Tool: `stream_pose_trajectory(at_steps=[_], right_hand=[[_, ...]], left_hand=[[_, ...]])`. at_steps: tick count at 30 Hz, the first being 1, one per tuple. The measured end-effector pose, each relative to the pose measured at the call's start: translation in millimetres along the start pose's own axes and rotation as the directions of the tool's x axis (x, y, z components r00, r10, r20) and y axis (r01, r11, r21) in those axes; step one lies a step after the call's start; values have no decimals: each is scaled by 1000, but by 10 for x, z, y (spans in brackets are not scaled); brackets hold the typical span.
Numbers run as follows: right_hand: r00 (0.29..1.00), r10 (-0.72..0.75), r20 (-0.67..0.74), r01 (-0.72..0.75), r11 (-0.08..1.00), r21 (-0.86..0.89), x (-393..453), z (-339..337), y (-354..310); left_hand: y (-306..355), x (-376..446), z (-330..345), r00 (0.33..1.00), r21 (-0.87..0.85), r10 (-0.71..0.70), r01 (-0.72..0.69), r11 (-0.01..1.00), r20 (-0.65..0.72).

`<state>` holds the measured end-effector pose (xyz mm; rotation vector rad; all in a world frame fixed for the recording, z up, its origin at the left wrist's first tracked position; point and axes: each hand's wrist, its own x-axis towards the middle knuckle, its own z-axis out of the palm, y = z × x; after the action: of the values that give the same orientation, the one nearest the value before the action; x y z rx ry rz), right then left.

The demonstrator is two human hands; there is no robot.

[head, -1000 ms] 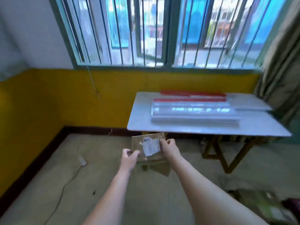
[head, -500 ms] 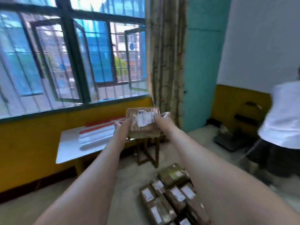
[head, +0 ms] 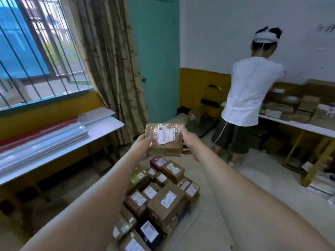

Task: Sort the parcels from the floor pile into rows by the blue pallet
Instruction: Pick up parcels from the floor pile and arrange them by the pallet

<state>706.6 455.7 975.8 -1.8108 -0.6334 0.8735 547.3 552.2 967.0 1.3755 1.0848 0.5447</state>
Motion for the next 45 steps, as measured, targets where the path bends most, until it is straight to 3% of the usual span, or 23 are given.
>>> stream_pose_trajectory(at_steps=[5, 10, 19, 22, 26, 28, 31, 32, 36, 40, 45], right_hand=[[990, 143, -4, -143, 989, 47, 894, -940, 540], [965, 262, 23, -263, 960, 98, 1760, -1410, 1018], [897, 431, 101, -420, 901, -113, 3752, -1144, 2128], [876, 459, 147, -436, 885, -162, 4508, -950, 2793], [842, 508, 181, -464, 853, -237, 5294, -750, 3682], [858, 479, 184, -424, 864, -272, 5595, -685, 3992], [867, 447, 222, -357, 866, -350, 6033, -559, 4630], [865, 437, 246, -332, 867, -372, 6159, -490, 4800], [847, 425, 319, -279, 867, -413, 6528, -277, 5301], [831, 398, 389, -235, 885, -402, 6702, -55, 5559], [797, 397, 456, -175, 873, -455, 6765, 191, 5685]], left_hand=[[-146, 802, 1074, 985, -2, -168, 168, 986, 46], [-242, 1542, 1786, 959, 27, -271, 270, 963, 86], [-1334, 3325, 2424, 890, -82, -455, 455, 887, 20], [-1846, 3888, 2648, 880, -92, -473, 468, 879, -36], [-2775, 4518, 3011, 809, -131, -585, 575, 808, -57], [-3387, 4837, 3196, 778, -144, -627, 616, 774, -45], [-4667, 5316, 3377, 790, -118, -611, 603, 789, -53], [-4813, 5370, 3430, 781, -95, -624, 618, 780, -39], [-4636, 5484, 3522, 769, -151, -627, 610, 778, -126], [-4877, 5677, 3444, 727, -69, -634, 641, 764, -265], [-5022, 5736, 3462, 677, -295, -727, 675, 677, -119]])
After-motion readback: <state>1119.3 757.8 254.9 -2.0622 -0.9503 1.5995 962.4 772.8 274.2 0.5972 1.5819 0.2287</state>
